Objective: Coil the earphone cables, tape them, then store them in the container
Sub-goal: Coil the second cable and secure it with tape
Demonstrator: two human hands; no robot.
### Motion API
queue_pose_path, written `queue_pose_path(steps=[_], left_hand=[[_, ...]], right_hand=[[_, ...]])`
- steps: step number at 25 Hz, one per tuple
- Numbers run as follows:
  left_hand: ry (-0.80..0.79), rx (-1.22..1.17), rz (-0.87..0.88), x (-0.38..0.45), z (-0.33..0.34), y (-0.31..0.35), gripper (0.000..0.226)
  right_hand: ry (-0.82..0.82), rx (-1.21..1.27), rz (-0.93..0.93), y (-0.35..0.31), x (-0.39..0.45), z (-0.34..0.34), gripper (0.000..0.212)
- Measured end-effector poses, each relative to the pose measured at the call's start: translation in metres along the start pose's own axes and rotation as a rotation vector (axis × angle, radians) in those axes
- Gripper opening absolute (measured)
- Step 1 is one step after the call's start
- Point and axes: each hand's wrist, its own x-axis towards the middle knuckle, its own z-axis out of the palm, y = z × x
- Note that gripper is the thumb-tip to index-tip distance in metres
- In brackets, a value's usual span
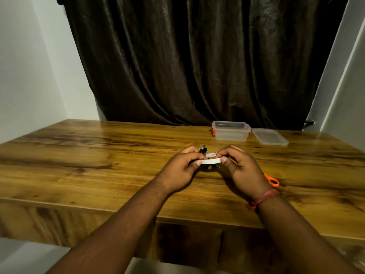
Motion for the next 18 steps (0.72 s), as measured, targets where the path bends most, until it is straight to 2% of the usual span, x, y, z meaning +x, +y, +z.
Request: queue_pose_path(steps=[4,10,13,18], left_hand=[[0.028,-0.020,-0.043,-0.0009,-0.0006,0.0022,0.020],[0.257,0.065,-0.142,-0.0008,-0.0007,0.0030,0.021],[0.271,0.125,-0.140,-0.0003,0.0006,0.0044,0.014],[0.230,0.085,-0.137,-0.0019,-0.0011,0.0078,0.009]], right_hand=[[0.008,0.021,0.015,0.0001,-0.0014,-0.0021,0.019],[0.039,-0.018,-0.004,-0.0032,-0.0027,-0.0016,0.020],[0.056,-0.067,-0.043,-0.0031,-0.0017,-0.0015,0.022],[0.063,-0.098,-0.047,-0.0044,-0.0015,-0.0015,0.020]])
